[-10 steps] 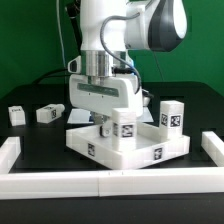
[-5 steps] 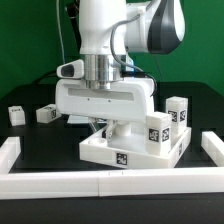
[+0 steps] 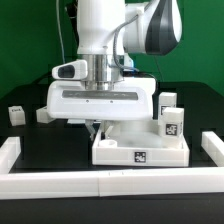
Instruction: Assemble square table
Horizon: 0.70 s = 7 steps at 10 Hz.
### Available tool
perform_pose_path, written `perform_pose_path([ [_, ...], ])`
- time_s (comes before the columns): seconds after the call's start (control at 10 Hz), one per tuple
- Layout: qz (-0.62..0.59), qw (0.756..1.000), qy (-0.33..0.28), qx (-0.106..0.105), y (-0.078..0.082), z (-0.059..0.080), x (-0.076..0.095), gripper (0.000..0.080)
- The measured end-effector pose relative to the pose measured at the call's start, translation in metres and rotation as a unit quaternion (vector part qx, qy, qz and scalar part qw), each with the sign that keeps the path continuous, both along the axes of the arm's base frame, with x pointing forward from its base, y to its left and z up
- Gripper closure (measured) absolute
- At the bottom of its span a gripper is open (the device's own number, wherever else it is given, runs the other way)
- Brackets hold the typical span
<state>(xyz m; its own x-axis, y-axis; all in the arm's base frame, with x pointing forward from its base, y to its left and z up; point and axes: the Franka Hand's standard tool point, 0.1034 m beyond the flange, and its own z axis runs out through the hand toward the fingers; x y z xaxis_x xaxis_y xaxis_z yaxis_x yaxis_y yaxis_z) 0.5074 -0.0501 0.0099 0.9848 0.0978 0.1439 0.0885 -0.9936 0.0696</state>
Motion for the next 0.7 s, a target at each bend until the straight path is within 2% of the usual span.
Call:
perform_pose_path([
  [0.1,0.072,0.997,0.007,-0.007,0.008,0.002,0.016,0.0748],
  [0.2,0.113,0.993,0.009,-0.014,0.016,0.003,0.022,0.0748],
  [0.5,0.188,0.982,0.011,-0.029,0.01,0.004,0.022,0.0747],
  [0.6,0.25,0.967,0.013,-0.042,0.007,0.005,0.026,0.0747],
  [0.7,0.334,0.941,0.013,-0.06,-0.003,0.009,0.037,0.0745],
])
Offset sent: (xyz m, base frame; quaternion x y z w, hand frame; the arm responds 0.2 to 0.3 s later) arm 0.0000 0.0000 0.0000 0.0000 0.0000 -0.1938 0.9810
